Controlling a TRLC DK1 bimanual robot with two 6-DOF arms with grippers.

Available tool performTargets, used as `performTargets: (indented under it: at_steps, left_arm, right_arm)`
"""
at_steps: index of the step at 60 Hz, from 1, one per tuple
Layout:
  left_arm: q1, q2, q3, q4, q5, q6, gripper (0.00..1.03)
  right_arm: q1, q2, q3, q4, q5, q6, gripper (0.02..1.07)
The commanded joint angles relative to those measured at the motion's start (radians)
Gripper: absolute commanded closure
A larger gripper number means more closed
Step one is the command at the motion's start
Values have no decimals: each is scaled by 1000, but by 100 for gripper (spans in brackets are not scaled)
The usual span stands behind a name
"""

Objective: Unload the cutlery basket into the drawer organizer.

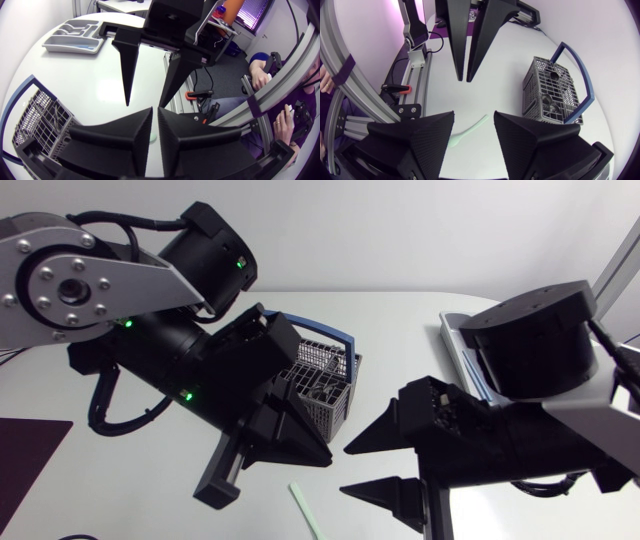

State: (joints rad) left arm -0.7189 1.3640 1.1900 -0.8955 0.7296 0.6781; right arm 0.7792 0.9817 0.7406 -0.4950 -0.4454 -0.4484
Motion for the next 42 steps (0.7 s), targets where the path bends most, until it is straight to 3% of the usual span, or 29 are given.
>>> performTargets:
  at_steps: [1,13,27,42]
  left_arm:
    - [-8,35,5,7,16,6,90]
    - [22,43,-15,4,4,24,90]
    - [35,37,-81,1,-124,123,90]
    - [55,10,-156,-2,-167,255,78]
  right_arm:
    - [6,34,-3,13,-3,1,54]
    - [-23,49,-21,-5,1,-19,53]
    - [-37,48,-29,-43,5,-21,51]
    - [-44,41,-49,-77,19,-27,47]
